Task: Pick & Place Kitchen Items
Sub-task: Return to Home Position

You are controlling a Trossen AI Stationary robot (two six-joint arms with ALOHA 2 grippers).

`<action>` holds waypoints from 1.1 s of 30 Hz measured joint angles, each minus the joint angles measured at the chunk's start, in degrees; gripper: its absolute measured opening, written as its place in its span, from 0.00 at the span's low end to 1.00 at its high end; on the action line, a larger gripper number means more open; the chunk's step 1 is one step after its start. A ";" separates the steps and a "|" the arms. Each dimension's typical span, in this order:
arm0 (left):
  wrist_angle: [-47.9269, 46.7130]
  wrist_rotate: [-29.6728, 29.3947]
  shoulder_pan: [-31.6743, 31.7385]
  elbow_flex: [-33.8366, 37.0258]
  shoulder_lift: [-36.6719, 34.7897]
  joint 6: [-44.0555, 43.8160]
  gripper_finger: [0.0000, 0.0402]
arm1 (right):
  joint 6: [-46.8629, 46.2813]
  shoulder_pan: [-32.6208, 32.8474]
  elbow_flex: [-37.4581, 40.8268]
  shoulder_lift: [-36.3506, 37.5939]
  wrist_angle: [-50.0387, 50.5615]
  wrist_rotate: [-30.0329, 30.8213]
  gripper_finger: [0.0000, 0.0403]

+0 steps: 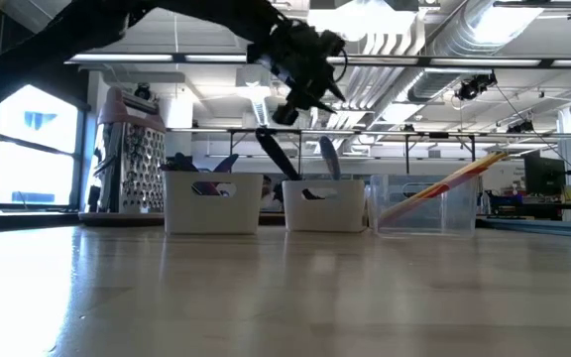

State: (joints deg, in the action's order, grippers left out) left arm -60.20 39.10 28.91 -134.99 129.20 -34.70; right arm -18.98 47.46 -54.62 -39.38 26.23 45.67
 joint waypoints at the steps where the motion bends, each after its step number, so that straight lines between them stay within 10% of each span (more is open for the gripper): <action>1: 0.06 -1.21 -0.56 0.00 -0.79 0.29 0.27 | 0.92 0.00 -0.01 0.69 0.46 2.00 0.59; 7: -4.22 -8.95 -5.19 -0.01 -6.73 5.31 0.27 | 2.57 0.00 -0.07 5.21 0.51 10.77 0.59; 20: -30.17 -53.66 -22.00 -0.01 -16.87 10.47 0.19 | 7.97 0.00 -0.08 16.52 4.21 13.41 0.38; 26: -29.48 -53.39 -21.35 0.33 -18.42 10.28 0.02 | 13.78 0.00 -0.18 26.07 13.94 16.16 0.06; 33: -23.06 -50.63 -19.38 0.47 -20.30 7.66 0.01 | -1.35 1.01 -0.62 38.81 26.95 11.76 0.01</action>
State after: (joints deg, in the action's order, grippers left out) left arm -83.26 -11.53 9.54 -134.52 108.90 -27.04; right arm -20.32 48.48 -55.24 -0.56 53.19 57.43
